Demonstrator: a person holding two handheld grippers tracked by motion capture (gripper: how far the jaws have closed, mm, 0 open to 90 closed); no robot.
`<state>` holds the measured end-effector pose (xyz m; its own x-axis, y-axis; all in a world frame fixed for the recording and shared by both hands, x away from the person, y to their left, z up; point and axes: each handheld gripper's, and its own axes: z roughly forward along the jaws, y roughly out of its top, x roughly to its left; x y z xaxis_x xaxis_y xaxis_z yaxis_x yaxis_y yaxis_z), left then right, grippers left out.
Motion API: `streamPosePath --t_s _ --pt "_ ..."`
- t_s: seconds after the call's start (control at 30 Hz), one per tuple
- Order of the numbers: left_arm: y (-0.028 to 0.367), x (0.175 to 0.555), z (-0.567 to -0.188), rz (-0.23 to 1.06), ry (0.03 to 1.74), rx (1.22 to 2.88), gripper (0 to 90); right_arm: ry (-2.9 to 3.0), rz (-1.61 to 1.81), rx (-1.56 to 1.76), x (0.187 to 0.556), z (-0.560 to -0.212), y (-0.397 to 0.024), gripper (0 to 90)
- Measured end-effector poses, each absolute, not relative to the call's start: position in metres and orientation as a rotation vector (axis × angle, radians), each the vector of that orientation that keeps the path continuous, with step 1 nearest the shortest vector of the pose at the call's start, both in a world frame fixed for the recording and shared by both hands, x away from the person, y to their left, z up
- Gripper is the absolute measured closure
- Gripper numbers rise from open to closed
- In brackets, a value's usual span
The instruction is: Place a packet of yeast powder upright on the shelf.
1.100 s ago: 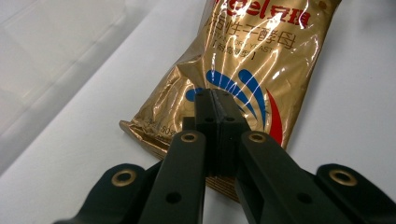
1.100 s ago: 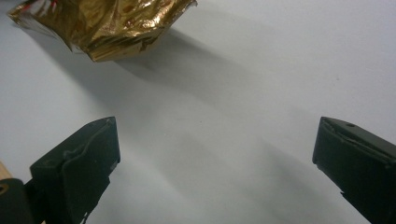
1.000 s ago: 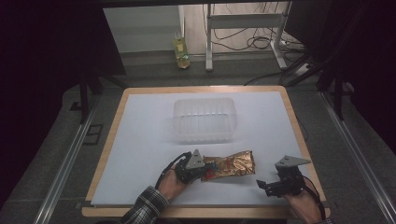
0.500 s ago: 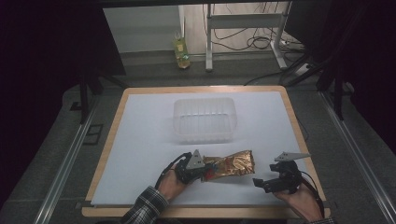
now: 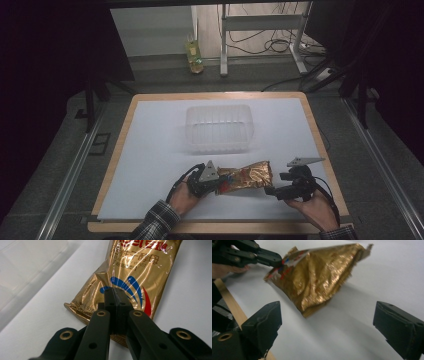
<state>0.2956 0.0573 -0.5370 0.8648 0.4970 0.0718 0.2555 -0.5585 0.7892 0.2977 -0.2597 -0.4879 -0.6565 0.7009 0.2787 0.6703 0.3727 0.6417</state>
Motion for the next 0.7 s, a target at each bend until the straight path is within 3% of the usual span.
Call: streamPosePath --t_s 0.37,0.7 --pt "0.058 0.295 -0.538 0.364 0.545 2.185 89.8 2.615 1.223 1.369 0.316 -0.490 -0.245 13.8" --pt "0.059 0.295 -0.539 0.369 0.543 2.179 89.8 2.647 1.251 1.402 0.333 -0.492 -0.234 31.5"
